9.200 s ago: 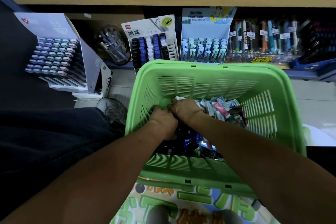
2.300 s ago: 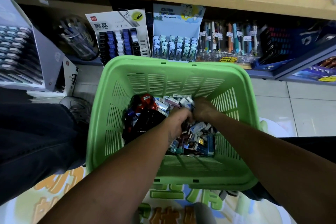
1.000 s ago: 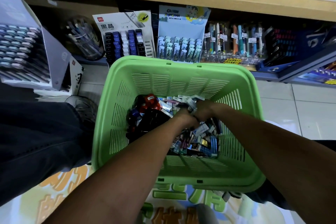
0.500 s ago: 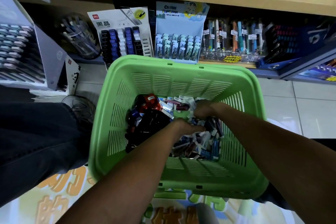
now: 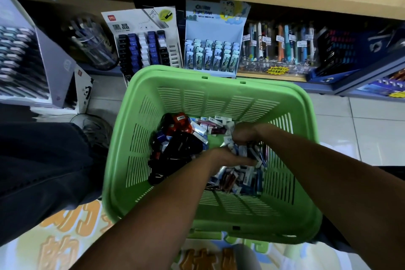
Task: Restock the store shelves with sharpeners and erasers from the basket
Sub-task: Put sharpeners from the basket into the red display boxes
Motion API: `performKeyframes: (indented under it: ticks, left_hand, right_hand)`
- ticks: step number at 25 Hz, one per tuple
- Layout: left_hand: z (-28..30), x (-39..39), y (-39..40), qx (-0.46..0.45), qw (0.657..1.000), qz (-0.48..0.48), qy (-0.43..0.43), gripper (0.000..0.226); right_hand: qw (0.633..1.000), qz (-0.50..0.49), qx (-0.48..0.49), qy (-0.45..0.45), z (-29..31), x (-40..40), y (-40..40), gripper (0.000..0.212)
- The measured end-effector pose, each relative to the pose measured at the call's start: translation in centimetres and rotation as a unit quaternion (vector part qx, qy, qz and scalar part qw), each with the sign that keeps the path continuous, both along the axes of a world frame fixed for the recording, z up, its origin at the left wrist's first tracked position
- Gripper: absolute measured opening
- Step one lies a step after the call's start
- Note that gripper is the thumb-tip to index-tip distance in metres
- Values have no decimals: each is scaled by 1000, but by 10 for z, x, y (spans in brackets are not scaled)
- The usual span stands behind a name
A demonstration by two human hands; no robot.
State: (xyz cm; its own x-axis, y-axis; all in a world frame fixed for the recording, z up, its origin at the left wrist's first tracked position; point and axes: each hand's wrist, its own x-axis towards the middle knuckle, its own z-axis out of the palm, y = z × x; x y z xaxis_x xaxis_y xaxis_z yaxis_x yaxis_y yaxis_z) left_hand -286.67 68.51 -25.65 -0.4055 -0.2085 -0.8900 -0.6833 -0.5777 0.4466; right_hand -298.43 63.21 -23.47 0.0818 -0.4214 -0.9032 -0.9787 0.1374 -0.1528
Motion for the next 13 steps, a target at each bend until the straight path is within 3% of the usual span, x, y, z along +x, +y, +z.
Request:
performKeyframes:
  ticks: [4, 9, 13]
  left_hand:
    - [-7, 2, 2, 56, 998, 41, 10, 131]
    - [-8, 2, 3, 88, 994, 58, 9, 109]
    - [2, -2, 6, 108, 992, 48, 35, 141]
  right_hand:
    - [1000, -10, 5, -25, 7, 1, 0, 26]
    - [994, -83, 60, -44, 11, -2, 9, 25]
    - [994, -88, 33, -52, 8, -2, 9, 22]
